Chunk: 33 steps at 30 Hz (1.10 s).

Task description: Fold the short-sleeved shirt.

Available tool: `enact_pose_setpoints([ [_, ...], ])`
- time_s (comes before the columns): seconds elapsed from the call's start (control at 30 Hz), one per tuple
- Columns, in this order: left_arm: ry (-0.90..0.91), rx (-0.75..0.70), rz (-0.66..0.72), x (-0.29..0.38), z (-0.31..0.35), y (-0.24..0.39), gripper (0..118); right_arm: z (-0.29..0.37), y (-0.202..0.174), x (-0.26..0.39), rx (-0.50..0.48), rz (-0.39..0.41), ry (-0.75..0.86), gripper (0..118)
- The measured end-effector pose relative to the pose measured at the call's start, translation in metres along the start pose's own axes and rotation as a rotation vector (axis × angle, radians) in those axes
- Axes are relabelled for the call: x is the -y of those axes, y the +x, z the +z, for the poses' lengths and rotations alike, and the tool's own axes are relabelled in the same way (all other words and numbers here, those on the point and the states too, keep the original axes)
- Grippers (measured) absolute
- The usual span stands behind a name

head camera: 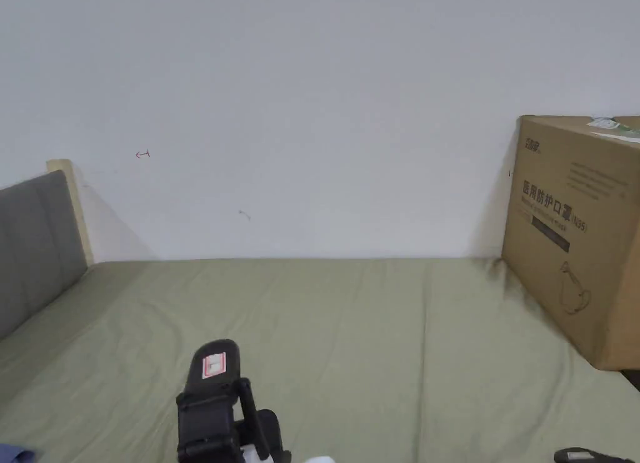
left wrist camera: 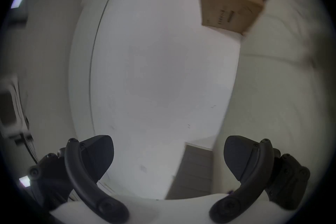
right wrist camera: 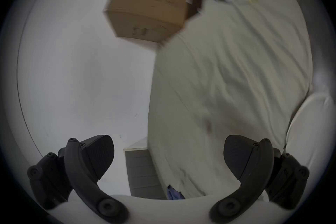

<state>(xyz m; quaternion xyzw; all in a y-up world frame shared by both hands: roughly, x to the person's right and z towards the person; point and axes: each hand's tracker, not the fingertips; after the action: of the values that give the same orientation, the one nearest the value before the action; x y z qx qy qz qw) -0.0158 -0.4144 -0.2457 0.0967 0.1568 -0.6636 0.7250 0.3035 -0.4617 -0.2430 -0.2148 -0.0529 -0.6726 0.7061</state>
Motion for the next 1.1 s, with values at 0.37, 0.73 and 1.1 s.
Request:
enact_pose_setpoints([
  [0.37, -0.238, 0.223, 1.509, 0.045, -0.01, -0.059, 118, 0.046, -0.089, 0.097, -0.185, 1.605, 0.729, 118],
  [0.73, -0.104, 0.201, 1.339, 0.033, -0.001, -0.065, 118, 0.036, -0.072, 0.1, -0.122, 1.557, 0.617, 118],
  [1.1, -0.108, 0.211, 1.443, 0.04, -0.001, -0.064, 118, 0.036, -0.078, 0.091, -0.2, 1.505, 0.674, 118],
])
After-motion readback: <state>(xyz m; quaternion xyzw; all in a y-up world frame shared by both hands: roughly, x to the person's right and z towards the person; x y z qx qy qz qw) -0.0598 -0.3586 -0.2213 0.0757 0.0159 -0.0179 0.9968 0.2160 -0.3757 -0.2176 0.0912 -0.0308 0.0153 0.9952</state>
